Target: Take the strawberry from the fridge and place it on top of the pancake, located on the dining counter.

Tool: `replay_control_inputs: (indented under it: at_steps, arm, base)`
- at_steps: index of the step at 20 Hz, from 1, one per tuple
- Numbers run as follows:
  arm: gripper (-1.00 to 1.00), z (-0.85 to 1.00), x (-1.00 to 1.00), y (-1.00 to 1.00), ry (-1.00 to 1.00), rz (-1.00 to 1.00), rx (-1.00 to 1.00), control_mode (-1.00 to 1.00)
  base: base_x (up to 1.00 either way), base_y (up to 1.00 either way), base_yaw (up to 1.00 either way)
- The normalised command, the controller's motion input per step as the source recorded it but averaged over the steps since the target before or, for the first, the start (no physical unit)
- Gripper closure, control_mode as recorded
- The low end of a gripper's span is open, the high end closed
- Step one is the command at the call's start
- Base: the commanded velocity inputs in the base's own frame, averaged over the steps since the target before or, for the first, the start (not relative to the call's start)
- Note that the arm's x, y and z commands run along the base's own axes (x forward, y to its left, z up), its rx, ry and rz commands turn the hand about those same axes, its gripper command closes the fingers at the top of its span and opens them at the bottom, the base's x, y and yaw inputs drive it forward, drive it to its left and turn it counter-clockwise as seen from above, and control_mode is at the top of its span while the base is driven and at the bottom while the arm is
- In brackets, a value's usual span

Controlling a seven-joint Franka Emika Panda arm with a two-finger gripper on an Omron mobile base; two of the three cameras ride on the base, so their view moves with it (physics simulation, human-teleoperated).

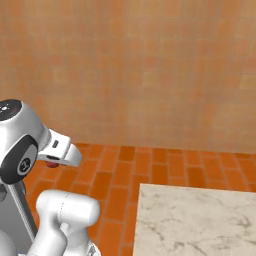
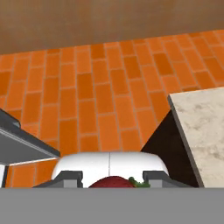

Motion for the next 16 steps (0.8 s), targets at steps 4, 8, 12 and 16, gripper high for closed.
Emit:
replay_control_inputs:
  at_steps: [4, 8, 12, 16]
  arm:
    - [1.0, 0.0, 0.0, 0.0, 0.0, 0.0, 0.0, 1.0]
    - [1.0, 0.0, 0.0, 0.0, 0.0, 0.0, 0.0, 1.0]
    - [1.0, 0.0, 0.0, 0.0, 0.0, 0.0, 0.0, 1.0]
    - [1.0, 0.0, 0.0, 0.0, 0.0, 0.0, 0.0, 1.0]
  base:
    - [0.87, -0.01, 0.0]
    - [1.0, 0.0, 0.0]
    - [1.0, 0.12, 0.0]
    - [1.0, 0.07, 0.0]
